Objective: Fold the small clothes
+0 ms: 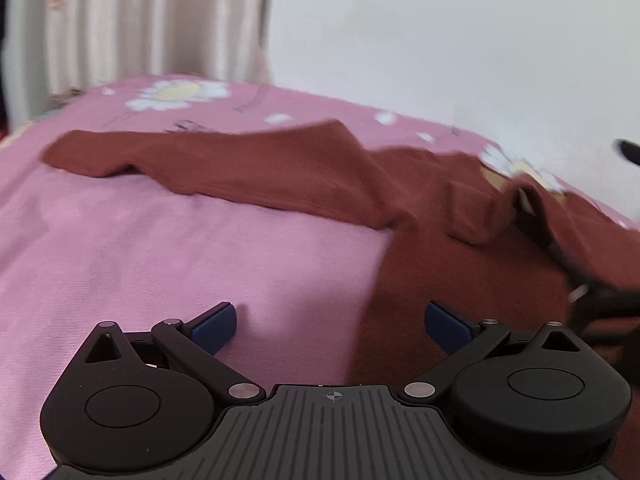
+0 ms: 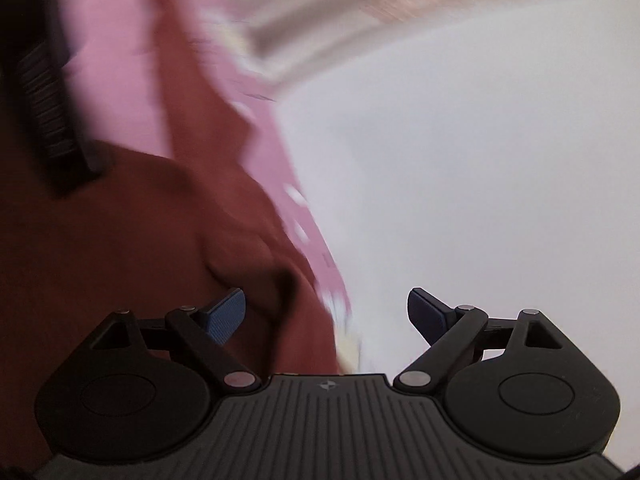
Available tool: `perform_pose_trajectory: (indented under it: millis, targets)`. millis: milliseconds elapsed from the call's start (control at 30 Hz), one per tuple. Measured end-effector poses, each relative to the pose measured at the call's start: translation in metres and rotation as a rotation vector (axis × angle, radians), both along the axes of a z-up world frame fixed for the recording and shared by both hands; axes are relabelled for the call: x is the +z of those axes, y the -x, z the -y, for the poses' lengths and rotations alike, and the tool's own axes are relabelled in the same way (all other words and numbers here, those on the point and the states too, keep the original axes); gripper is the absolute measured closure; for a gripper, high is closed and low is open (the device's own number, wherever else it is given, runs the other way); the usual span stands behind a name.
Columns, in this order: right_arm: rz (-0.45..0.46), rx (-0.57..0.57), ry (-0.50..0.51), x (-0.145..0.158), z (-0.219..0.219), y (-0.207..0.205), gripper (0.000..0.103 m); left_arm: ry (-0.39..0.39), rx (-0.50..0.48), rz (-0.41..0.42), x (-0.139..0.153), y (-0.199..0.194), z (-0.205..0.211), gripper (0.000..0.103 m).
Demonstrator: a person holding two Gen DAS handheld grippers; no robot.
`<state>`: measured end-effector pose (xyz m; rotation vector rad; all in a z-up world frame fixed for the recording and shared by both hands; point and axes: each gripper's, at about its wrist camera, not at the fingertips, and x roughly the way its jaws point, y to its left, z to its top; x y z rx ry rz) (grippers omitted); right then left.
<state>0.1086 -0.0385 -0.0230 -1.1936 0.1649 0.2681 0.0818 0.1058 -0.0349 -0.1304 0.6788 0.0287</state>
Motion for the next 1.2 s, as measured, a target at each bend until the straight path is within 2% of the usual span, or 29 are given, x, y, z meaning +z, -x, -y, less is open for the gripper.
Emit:
perform_pose_trajectory:
  millis: [133, 233, 300, 333, 367, 400, 500, 633, 667, 700, 733, 767, 800, 867, 967, 1033, 1100, 1200]
  targets:
    - [-0.100, 0.048, 0.071, -0.012, -0.028, -0.026, 0.024, -0.017, 0.109, 0.086, 0.008, 0.011, -0.009, 0.000]
    - [-0.177, 0.007, 0.064, -0.019, -0.042, -0.051, 0.046, 0.005, 0.125, 0.084, 0.008, 0.011, -0.014, 0.000]
    - [-0.265, -0.030, 0.013, -0.021, -0.047, -0.063, 0.074, 0.022, 0.149, 0.053, 0.005, 0.006, -0.020, 0.000]
    - [-0.305, -0.052, -0.027, -0.019, -0.049, -0.069, 0.082, 0.043, 0.144, 0.040, 0.005, 0.004, -0.024, 0.000]
    - [-0.332, -0.067, -0.065, -0.016, -0.049, -0.072, 0.099, 0.065, 0.138, 0.027, 0.003, 0.001, -0.026, 0.000]
    - [-0.328, -0.085, -0.100, -0.013, -0.048, -0.075, 0.101, 0.067, 0.149, 0.026, 0.003, 0.001, -0.027, 0.000]
    - [-0.329, -0.154, -0.300, 0.013, -0.034, -0.089, 0.101, 0.063, 0.182, 0.058, 0.005, 0.006, -0.029, 0.000]
    - [-0.339, -0.218, -0.736, 0.077, -0.013, -0.109, 0.101, 0.055, 0.202, 0.072, 0.005, 0.009, -0.031, 0.000]
    - [-0.344, -0.217, -0.826, 0.089, -0.009, -0.112, 0.101, 0.055, 0.202, 0.068, 0.005, 0.009, -0.031, 0.000]
    - [-0.351, -0.207, -0.872, 0.097, -0.007, -0.115, 0.101, 0.054, 0.203, 0.064, 0.005, 0.008, -0.031, 0.000]
    - [-0.376, -0.192, -0.865, 0.100, -0.009, -0.119, 0.100, 0.055, 0.204, 0.062, 0.005, 0.008, -0.031, 0.000]
    - [-0.430, -0.184, -0.822, 0.097, -0.013, -0.123, 0.094, 0.056, 0.207, 0.061, 0.005, 0.008, -0.032, 0.000]
    - [-0.502, -0.209, -0.791, 0.090, -0.015, -0.126, 0.077, 0.055, 0.211, 0.063, 0.005, 0.008, -0.032, 0.000]
    - [-0.643, -0.268, -0.754, 0.067, -0.015, -0.134, 0.059, 0.055, 0.223, 0.068, 0.006, 0.008, -0.033, 0.000]
    - [-0.673, -0.362, -0.729, 0.031, -0.008, -0.122, 0.060, 0.054, 0.256, 0.081, 0.007, 0.011, -0.036, 0.000]
    - [-0.727, -0.428, -0.783, 0.012, 0.000, -0.133, 0.059, 0.058, 0.269, 0.084, 0.008, 0.011, -0.039, 0.000]
    - [-0.715, -0.418, -0.837, 0.007, 0.007, -0.129, 0.055, 0.064, 0.266, 0.075, 0.007, 0.010, -0.040, 0.000]
    - [-0.696, -0.413, -0.816, 0.007, 0.001, -0.132, 0.050, 0.066, 0.264, 0.064, 0.006, 0.008, -0.040, 0.000]
